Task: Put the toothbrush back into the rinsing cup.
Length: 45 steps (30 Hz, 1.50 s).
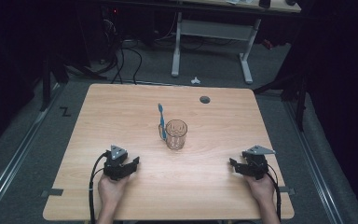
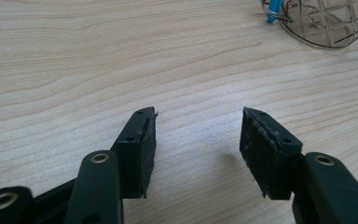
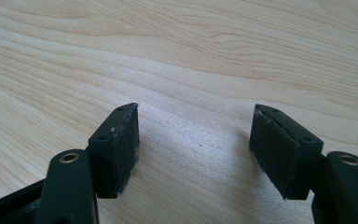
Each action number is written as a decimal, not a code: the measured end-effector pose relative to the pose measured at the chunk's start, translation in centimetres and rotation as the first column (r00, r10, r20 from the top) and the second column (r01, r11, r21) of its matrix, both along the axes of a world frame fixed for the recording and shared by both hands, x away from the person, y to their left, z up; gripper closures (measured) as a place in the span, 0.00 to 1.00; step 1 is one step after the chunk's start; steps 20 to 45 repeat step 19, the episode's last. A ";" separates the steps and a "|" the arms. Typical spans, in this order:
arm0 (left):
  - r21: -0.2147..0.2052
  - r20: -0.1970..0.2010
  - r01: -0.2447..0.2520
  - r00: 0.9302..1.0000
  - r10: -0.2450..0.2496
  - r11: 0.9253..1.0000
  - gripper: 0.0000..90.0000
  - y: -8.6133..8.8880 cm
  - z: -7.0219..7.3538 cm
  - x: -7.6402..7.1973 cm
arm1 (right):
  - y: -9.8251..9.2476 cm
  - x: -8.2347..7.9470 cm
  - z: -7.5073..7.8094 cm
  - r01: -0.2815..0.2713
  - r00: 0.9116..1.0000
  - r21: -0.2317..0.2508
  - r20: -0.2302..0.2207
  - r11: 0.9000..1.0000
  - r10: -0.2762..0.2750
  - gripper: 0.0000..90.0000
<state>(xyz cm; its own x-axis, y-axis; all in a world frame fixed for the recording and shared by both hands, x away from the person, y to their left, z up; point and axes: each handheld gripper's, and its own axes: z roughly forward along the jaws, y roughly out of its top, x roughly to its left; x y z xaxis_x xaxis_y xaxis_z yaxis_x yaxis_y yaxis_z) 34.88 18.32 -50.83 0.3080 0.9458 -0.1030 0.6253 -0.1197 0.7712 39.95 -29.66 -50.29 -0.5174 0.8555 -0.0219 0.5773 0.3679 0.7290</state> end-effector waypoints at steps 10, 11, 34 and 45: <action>0.099 -0.002 -0.011 1.000 0.011 0.995 0.40 -1.1 -0.1 -0.5 | 0.0 0.0 0.0 0.002 1.000 0.001 -0.001 1.000 -0.002 0.37; 0.096 -0.002 -0.015 1.000 0.015 0.995 0.40 -1.1 -0.1 -0.5 | 0.0 0.0 0.0 0.002 1.000 0.001 -0.001 1.000 -0.002 0.37; 0.094 -0.004 -0.020 1.000 0.021 0.995 0.39 -1.1 -0.1 -0.6 | 0.0 0.0 0.0 0.002 1.000 0.002 -0.002 1.000 -0.002 0.37; 0.094 -0.004 -0.020 1.000 0.021 0.995 0.39 -1.1 -0.1 -0.6 | 0.0 0.0 0.0 0.002 1.000 0.002 -0.002 1.000 -0.002 0.37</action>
